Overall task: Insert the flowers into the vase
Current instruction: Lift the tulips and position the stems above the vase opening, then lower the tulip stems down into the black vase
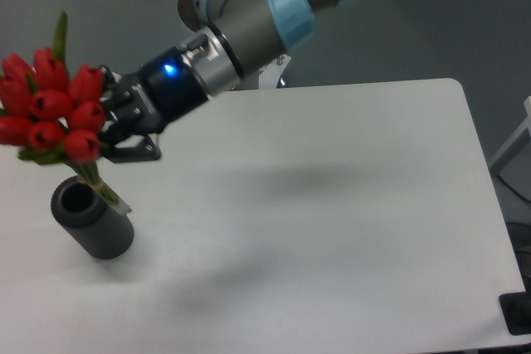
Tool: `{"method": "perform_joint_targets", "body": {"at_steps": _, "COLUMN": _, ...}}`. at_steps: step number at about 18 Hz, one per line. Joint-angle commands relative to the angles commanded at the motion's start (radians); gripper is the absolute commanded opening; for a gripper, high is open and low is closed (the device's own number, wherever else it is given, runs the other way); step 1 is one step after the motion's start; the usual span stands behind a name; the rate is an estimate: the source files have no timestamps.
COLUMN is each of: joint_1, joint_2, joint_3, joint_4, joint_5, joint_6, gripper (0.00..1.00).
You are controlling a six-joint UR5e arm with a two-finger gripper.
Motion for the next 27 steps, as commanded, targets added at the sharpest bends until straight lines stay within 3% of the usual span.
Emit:
{"method": "perform_joint_targets", "body": {"at_steps": 6, "joint_1": -0.064, "joint_2": 0.003, "joint_3": -0.012, "joint_4": 0.002, "joint_5": 0.002, "joint_6": 0.012, "gripper": 0.3}}
{"method": "perform_joint_targets", "body": {"at_steps": 14, "joint_1": -0.072, "joint_2": -0.011, "joint_3": -0.09, "joint_4": 0.028, "joint_5": 0.002, "joint_6": 0.087, "gripper": 0.3}}
{"method": "perform_joint_targets", "body": {"at_steps": 20, "joint_1": -0.089, "joint_2": -0.017, "joint_3": -0.095, "joint_4": 0.028, "joint_5": 0.002, "joint_6": 0.091, "gripper": 0.29}}
{"method": "perform_joint_targets", "body": {"at_steps": 27, "joint_1": -0.094, "joint_2": -0.077, "joint_3": -0.1, "joint_4": 0.028, "joint_5": 0.003, "joint_6": 0.112, "gripper": 0.3}}
